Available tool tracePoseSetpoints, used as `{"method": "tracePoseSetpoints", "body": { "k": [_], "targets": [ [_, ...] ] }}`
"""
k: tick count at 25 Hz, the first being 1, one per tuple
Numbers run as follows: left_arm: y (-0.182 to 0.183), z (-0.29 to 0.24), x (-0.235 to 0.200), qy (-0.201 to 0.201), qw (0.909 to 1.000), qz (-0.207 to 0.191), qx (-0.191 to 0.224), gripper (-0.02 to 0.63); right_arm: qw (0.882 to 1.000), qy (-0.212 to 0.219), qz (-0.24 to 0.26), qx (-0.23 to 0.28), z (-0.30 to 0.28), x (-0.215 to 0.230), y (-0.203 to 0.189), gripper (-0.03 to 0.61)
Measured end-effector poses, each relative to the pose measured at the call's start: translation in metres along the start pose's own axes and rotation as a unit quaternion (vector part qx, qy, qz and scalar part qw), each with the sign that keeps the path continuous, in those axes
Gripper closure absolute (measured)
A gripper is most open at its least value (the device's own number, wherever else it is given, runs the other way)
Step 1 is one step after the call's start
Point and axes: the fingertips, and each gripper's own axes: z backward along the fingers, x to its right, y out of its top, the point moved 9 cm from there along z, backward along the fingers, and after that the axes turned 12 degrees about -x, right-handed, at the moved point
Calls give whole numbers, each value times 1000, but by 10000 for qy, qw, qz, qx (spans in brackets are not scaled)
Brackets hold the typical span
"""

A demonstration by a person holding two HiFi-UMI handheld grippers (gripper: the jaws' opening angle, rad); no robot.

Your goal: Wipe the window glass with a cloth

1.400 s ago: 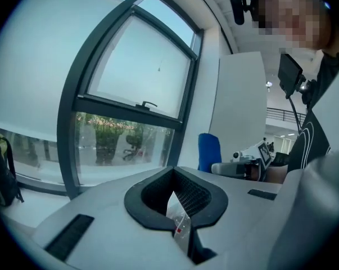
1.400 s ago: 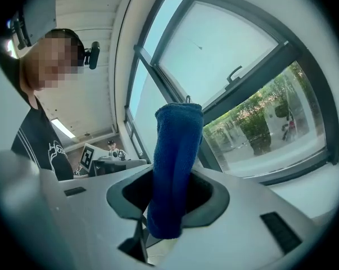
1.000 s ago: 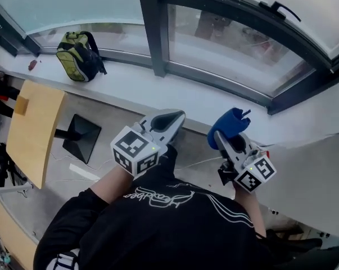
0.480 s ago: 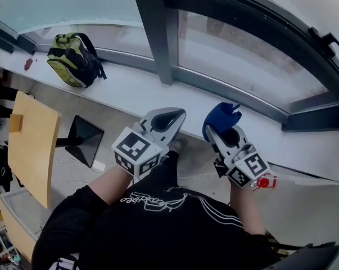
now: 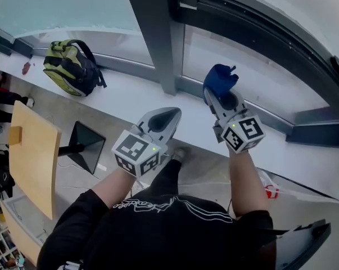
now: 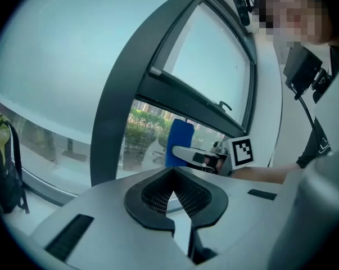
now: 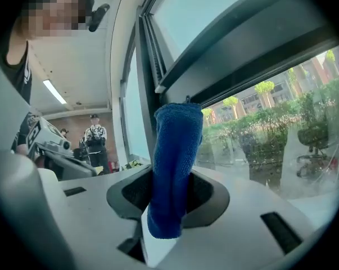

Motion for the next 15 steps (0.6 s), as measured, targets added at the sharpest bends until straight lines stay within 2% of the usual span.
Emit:
{"method": "tracePoseSetpoints", "body": {
  "k": [7,12,15],
  "targets": [
    [0,8,-30,228,9996,156,22,607,9976,-257,619,-169,-82,14,30,457],
    [-4,11,-44,299,9994,165,-61,607,9970,-220,718,-189,-118,17,41,457],
    [-10,10,-50,338,9989,328,-55,607,9964,-263,806,-78,-129,19,48,457]
  ]
}}
